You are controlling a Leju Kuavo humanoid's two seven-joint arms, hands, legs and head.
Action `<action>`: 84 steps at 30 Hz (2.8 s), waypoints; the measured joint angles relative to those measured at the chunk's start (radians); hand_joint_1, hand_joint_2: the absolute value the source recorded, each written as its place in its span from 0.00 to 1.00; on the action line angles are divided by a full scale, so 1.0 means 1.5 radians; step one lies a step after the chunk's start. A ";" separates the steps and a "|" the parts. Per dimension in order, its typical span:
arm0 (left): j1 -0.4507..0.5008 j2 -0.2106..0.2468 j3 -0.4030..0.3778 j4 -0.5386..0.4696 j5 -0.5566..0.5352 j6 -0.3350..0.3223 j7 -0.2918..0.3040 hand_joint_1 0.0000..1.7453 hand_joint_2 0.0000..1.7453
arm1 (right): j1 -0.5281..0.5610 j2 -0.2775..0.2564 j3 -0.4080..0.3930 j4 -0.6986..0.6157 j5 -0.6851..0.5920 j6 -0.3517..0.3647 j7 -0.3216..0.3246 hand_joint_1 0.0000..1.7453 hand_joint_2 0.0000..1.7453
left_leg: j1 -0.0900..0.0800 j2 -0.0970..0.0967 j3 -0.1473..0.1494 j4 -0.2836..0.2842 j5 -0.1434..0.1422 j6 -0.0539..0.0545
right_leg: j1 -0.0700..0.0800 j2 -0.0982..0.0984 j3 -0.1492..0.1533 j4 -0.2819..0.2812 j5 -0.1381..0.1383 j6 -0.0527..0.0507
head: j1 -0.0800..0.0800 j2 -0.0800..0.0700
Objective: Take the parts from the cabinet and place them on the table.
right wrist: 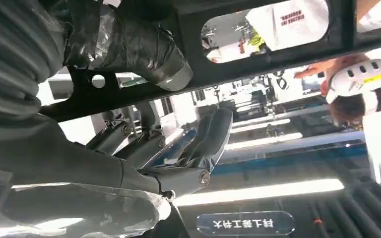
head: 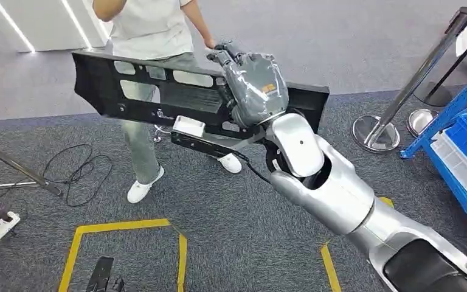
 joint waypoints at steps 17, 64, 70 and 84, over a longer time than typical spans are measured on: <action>-0.002 0.011 0.000 0.000 0.006 -0.026 -0.005 0.00 1.00 | -0.001 0.000 0.000 -0.003 0.009 0.004 0.009 1.00 1.00 | -0.003 -0.005 0.112 -0.201 0.067 0.039 | -0.004 0.001 -0.067 0.131 -0.036 0.032 | 0.003 0.000; 0.004 0.017 -0.015 -0.005 -0.009 -0.034 0.003 0.00 1.00 | 0.016 -0.006 -0.010 -0.026 0.009 0.014 0.013 1.00 1.00 | -0.004 0.001 0.040 -0.095 0.042 0.015 | 0.003 0.008 0.022 -0.004 -0.011 -0.002 | -0.003 0.000; 0.004 0.019 -0.015 -0.005 -0.009 -0.034 0.006 0.00 1.00 | 0.013 -0.006 -0.011 -0.025 0.008 0.013 0.013 1.00 1.00 | -0.017 0.001 0.086 -0.202 0.097 0.038 | 0.004 0.009 0.043 -0.017 -0.027 0.018 | -0.002 0.000; 0.000 0.018 -0.016 -0.006 -0.012 -0.031 0.009 0.00 1.00 | 0.020 -0.009 -0.014 -0.023 0.007 0.011 0.012 1.00 1.00 | -0.011 -0.006 0.128 -0.188 0.042 0.033 | 0.004 0.008 -0.030 0.006 0.025 0.017 | 0.004 0.000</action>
